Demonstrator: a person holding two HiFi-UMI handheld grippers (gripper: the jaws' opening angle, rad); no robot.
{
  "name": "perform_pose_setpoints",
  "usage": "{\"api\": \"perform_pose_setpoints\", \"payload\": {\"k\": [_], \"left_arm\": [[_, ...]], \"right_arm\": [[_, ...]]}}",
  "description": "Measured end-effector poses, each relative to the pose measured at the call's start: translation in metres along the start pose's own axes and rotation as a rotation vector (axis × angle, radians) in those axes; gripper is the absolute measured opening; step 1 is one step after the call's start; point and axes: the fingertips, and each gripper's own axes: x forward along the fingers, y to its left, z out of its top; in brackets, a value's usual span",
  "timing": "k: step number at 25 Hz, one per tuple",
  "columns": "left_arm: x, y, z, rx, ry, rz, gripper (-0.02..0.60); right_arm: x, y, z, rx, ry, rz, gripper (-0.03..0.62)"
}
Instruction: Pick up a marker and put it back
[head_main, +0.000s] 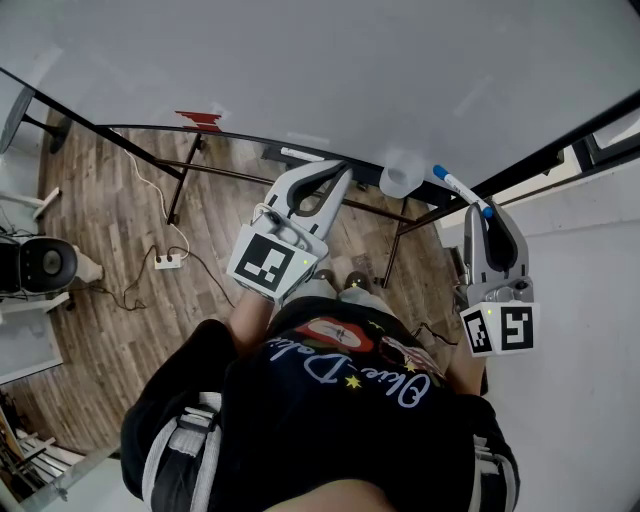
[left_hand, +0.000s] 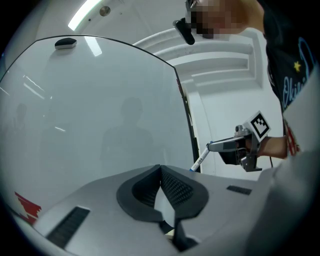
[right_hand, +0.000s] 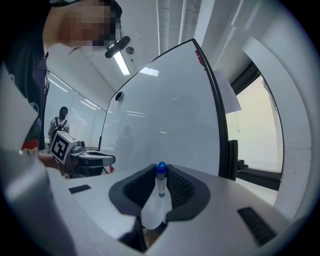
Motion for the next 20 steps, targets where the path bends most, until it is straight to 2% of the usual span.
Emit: {"api": "perform_pose_setpoints", "payload": {"k": [20], "left_arm": [[-0.003,0.012,-0.003,0.004,0.022,0.056,0.003]], "right_arm": [[0.026,0.005,-0.013,0.022,0.011,0.070,0.067]]}}
